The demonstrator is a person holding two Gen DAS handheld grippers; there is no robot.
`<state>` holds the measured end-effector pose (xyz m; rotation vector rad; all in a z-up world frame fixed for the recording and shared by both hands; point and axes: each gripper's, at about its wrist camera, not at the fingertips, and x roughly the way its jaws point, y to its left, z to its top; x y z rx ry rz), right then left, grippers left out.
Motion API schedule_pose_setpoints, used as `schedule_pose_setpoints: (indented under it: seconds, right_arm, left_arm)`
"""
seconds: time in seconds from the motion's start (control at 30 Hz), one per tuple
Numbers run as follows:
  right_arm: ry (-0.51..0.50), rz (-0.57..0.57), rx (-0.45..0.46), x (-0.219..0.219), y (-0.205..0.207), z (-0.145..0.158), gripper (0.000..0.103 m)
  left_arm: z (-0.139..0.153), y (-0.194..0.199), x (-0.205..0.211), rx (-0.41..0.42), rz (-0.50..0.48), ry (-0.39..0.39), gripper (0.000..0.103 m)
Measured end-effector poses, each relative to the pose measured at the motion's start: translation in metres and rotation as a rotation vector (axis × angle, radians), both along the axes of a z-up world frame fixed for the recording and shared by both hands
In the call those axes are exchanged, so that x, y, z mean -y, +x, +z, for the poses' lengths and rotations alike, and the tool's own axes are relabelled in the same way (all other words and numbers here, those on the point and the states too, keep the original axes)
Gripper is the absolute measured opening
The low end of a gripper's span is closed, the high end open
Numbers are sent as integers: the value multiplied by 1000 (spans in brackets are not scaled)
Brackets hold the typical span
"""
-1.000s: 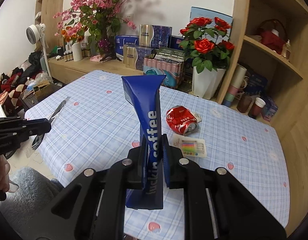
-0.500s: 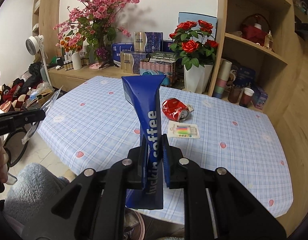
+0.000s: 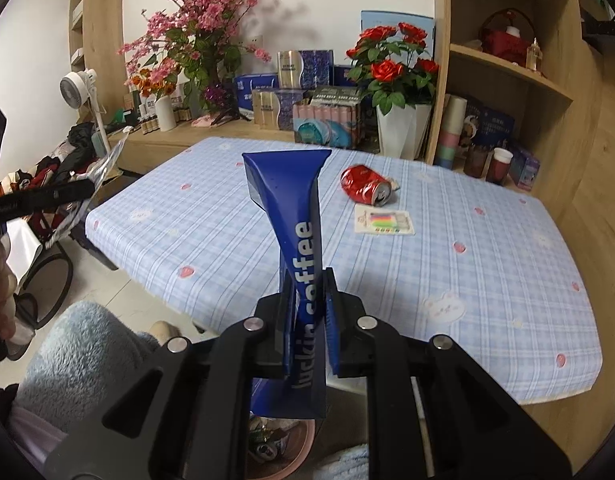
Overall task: Collect trash
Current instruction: 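Carry the fork and coffee box over the brown bin and release both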
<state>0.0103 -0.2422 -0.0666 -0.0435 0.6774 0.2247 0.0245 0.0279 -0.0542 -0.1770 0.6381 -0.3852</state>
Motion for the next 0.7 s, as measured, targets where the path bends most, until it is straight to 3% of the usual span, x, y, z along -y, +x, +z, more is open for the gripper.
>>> schedule_pose_setpoints:
  seconds: [0.7]
  right_arm:
    - [59, 154, -266, -47, -6, -85, 17]
  left_arm:
    - [-32, 2, -7, -74, 15, -3, 10]
